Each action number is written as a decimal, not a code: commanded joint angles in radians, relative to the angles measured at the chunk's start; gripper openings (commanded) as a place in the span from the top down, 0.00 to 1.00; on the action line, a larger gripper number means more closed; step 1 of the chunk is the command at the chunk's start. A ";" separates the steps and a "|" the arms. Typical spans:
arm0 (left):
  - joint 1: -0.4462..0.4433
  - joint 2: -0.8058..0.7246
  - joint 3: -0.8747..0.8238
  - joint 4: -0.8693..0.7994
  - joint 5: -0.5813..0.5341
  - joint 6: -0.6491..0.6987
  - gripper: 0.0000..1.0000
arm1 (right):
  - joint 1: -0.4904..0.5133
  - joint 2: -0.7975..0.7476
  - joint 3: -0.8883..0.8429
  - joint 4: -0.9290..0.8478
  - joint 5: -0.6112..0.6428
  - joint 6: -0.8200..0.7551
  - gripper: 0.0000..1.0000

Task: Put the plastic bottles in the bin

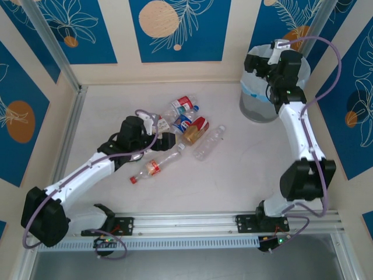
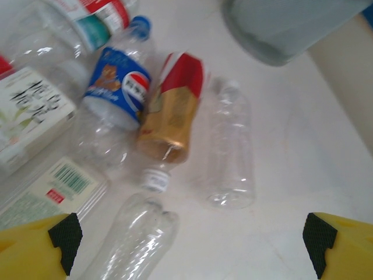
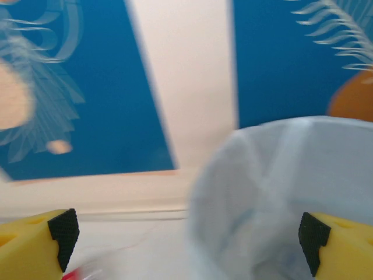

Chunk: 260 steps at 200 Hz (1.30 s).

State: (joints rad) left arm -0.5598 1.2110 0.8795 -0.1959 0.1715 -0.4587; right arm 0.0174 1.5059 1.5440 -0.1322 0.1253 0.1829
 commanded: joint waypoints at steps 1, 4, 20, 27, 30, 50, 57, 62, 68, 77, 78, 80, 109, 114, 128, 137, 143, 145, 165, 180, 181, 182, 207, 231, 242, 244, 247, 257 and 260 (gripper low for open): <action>-0.010 0.015 0.076 -0.187 -0.076 0.002 0.01 | 0.080 -0.134 -0.106 -0.084 -0.139 0.028 0.01; -0.011 0.016 0.081 -0.206 -0.075 0.008 0.01 | 0.089 -0.150 -0.124 -0.084 -0.146 0.027 0.01; -0.011 0.018 0.104 -0.292 -0.084 0.026 0.01 | 0.141 -0.219 -0.209 -0.085 -0.195 0.028 0.01; -0.010 0.021 0.110 -0.327 -0.091 0.029 0.01 | 0.158 -0.243 -0.247 -0.086 -0.218 0.035 0.01; -0.009 0.021 0.112 -0.339 -0.091 0.031 0.01 | 0.167 -0.253 -0.262 -0.086 -0.225 0.038 0.00; -0.010 0.026 0.119 -0.398 -0.072 0.044 0.01 | 0.210 -0.291 -0.344 -0.091 -0.229 0.103 0.00; -0.010 0.029 0.124 -0.416 -0.063 0.051 0.01 | 0.224 -0.300 -0.362 -0.100 -0.223 0.135 0.00; -0.010 0.031 0.127 -0.435 -0.064 0.055 0.01 | 0.232 -0.306 -0.375 -0.107 -0.214 0.160 0.00; -0.011 0.032 0.138 -0.462 -0.073 0.056 0.01 | 0.242 -0.312 -0.386 -0.118 -0.212 0.183 0.00; -0.010 0.037 0.156 -0.517 -0.107 0.054 0.01 | 0.254 -0.322 -0.403 -0.129 -0.203 0.223 0.00; -0.010 0.038 0.159 -0.527 -0.114 0.053 0.01 | 0.255 -0.322 -0.406 -0.130 -0.201 0.229 0.00; -0.011 0.039 0.165 -0.542 -0.125 0.052 0.01 | 0.257 -0.325 -0.411 -0.130 -0.198 0.239 0.00; -0.010 0.019 0.184 -0.745 -0.216 0.073 0.01 | 0.281 -0.366 -0.512 -0.086 -0.176 0.320 0.00; -0.010 0.007 0.171 -0.764 -0.214 0.075 0.01 | 0.283 -0.375 -0.532 -0.071 -0.170 0.332 0.00; -0.009 -0.005 0.141 -0.834 -0.181 0.069 0.01 | 0.285 -0.395 -0.585 -0.029 -0.139 0.362 0.00; -0.008 0.012 0.134 -0.892 -0.168 0.050 0.01 | 0.282 -0.405 -0.609 -0.009 -0.117 0.384 0.00; -0.008 0.024 0.127 -0.920 -0.162 0.038 0.01 | 0.281 -0.410 -0.619 0.000 -0.106 0.397 0.00; -0.008 0.027 0.124 -0.926 -0.160 0.034 0.01 | 0.281 -0.412 -0.621 0.002 -0.104 0.401 0.00; -0.009 0.013 0.063 -0.900 -0.144 0.020 0.01 | 0.278 -0.417 -0.634 0.035 -0.097 0.414 0.00; -0.008 -0.001 0.018 -0.828 -0.158 0.020 0.01 | 0.278 -0.415 -0.631 0.048 -0.099 0.408 0.00; -0.008 -0.001 0.015 -0.823 -0.160 0.020 0.01 | 0.278 -0.415 -0.631 0.048 -0.099 0.408 0.00; -0.008 0.000 0.012 -0.818 -0.163 0.020 0.01 | 0.277 -0.415 -0.631 0.049 -0.099 0.407 0.00; -0.008 0.019 -0.045 -0.696 -0.241 -0.005 0.01 | 0.278 -0.418 -0.620 0.032 -0.098 0.393 0.00; -0.010 0.055 -0.080 -0.632 -0.310 -0.011 0.01 | 0.278 -0.437 -0.621 0.007 -0.089 0.379 0.00; -0.012 0.089 -0.081 -0.629 -0.310 -0.011 0.02 | 0.278 -0.449 -0.632 0.006 -0.078 0.376 0.00; -0.013 0.094 -0.082 -0.628 -0.312 -0.011 0.03 | 0.277 -0.450 -0.634 0.006 -0.076 0.376 0.00; -0.014 0.102 -0.083 -0.627 -0.316 -0.011 0.03 | 0.277 -0.454 -0.638 0.008 -0.072 0.375 0.00; -0.020 0.118 -0.093 -0.614 -0.324 -0.012 0.06 | 0.277 -0.462 -0.649 0.009 -0.062 0.375 0.00; -0.020 0.120 -0.097 -0.608 -0.322 -0.011 0.06 | 0.276 -0.465 -0.651 0.010 -0.059 0.374 0.00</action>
State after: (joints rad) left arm -0.5613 1.2930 0.8108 -0.8551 -0.0963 -0.4541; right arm 0.2951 1.0805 0.9173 -0.1230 0.0277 0.5648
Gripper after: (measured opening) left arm 0.958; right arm 0.997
